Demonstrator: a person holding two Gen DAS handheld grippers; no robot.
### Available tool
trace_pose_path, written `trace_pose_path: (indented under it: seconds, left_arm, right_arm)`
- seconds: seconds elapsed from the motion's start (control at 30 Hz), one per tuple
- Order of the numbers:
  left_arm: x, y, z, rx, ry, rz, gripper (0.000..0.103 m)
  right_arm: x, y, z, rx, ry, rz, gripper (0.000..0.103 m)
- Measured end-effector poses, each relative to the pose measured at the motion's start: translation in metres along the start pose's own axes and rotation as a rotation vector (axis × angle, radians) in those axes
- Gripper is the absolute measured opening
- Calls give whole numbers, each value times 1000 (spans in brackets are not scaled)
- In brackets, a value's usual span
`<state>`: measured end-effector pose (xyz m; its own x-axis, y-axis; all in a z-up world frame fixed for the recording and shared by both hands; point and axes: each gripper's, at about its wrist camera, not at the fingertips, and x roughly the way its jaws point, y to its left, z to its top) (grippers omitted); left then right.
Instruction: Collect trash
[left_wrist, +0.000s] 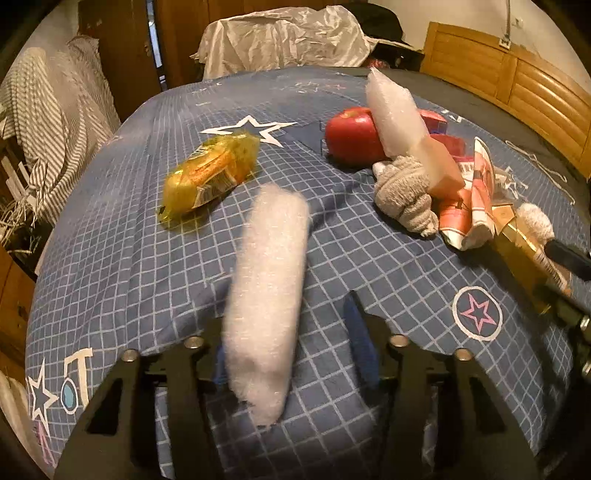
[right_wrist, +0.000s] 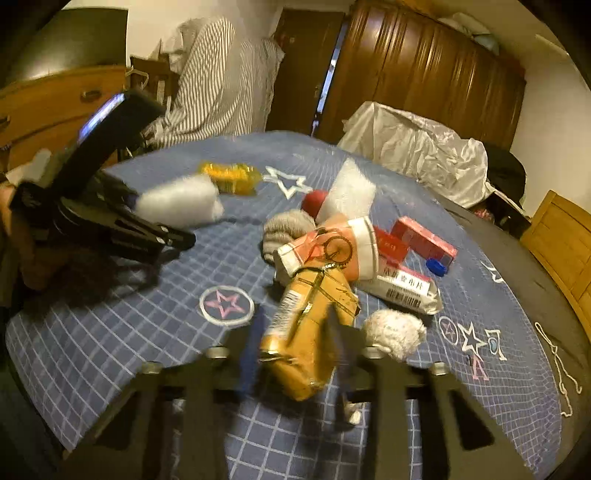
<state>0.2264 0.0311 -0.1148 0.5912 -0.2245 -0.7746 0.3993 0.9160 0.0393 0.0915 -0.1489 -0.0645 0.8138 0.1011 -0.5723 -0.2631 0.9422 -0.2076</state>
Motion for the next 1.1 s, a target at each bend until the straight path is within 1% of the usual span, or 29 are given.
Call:
trace_pose_path:
  seconds: [0.03,0.07,0.13,0.27,0.3,0.37,0.43,0.47,0.53,0.6,0.67,0.77,0.8,0.97,1.03,1.1]
  left_arm:
    - [-1,3,0,-14,-4,5,37]
    - [-2,5,-1,-30,-8,10,31]
    - [-6,10,-3,-65,-18,13,26]
    - [-14,6,-10,-82,-25,35,24]
    - [-19,4,-13,-84,-30,41,24]
    - [-29,-1,-21,-88,-46,53,24]
    - [-37,-4,-28,-104,-56,62,24]
    - [-42,-4,-33,-125,-61,64,24]
    - [-44,-3,-40,-150,-59,88,24]
    - [-43,-1,-47,-160,-55,112,24]
    - [-43,-1,-49,-169,-61,121,24]
    - [-43,-1,-49,-175,-64,131,24]
    - [-42,-1,-49,-177,-67,134,24]
    - [-42,1,-50,-187,-74,133,25]
    - [-43,1,-51,-189,-77,133,26]
    - [-43,1,-52,-190,-79,132,26]
  right_arm:
    - [-3,1,1,-11,-18,-7,18]
    - [-6,4,2,-29,-35,-10,17]
    - [-11,11,2,-70,-52,-25,15]
    - [-29,29,0,-158,-112,-46,15]
    - [-37,36,0,-188,-152,-49,15]
    - [-48,44,2,-221,-201,-42,15]
    - [-60,53,5,-243,-244,-6,14]
    - [-63,56,6,-245,-251,16,14]
    - [-63,57,6,-223,-236,52,15]
    - [-60,48,7,-154,-202,97,15]
    - [-51,35,4,-87,-151,109,15]
    - [-52,22,-1,-30,-124,103,17]
    - [-54,20,-4,-6,-107,97,20]
    - [-49,12,-17,66,-23,84,28]
    - [-44,10,-18,80,3,61,40]
    - [-41,8,-21,98,25,49,43]
